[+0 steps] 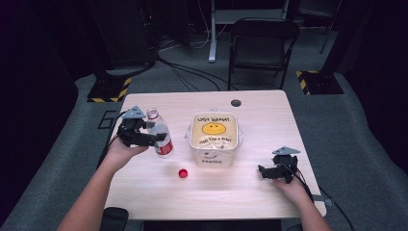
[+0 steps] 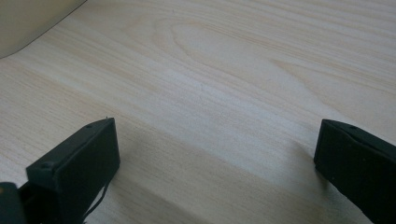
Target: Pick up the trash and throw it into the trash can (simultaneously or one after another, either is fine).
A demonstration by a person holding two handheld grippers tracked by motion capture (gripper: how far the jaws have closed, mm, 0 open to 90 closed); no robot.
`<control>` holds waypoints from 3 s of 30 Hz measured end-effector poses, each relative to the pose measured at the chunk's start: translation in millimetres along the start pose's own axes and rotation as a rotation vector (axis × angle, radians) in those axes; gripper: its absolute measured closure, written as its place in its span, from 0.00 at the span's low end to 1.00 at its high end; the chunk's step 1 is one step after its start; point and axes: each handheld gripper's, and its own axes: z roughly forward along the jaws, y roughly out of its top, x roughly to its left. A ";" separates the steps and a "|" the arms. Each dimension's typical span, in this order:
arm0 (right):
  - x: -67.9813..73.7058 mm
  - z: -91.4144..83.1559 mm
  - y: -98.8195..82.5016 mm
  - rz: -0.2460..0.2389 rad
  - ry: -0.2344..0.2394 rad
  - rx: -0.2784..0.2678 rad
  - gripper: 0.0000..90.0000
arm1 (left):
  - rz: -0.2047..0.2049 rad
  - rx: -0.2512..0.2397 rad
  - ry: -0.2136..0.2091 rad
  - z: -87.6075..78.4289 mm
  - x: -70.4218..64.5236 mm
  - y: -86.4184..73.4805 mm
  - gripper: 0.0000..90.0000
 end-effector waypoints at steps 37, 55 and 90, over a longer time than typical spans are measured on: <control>0.0 0.0 0.0 0.000 0.000 0.000 0.00 | 0.039 -0.053 -0.015 -26.7 -12.2 70.1 0.33; 0.0 0.0 0.0 0.000 0.000 0.000 0.00 | 0.065 -0.072 -0.047 -19.3 -25.0 100.2 0.33; 0.0 0.0 0.0 0.000 0.000 0.000 0.00 | 0.097 -0.082 -0.099 23.2 -47.1 138.4 0.33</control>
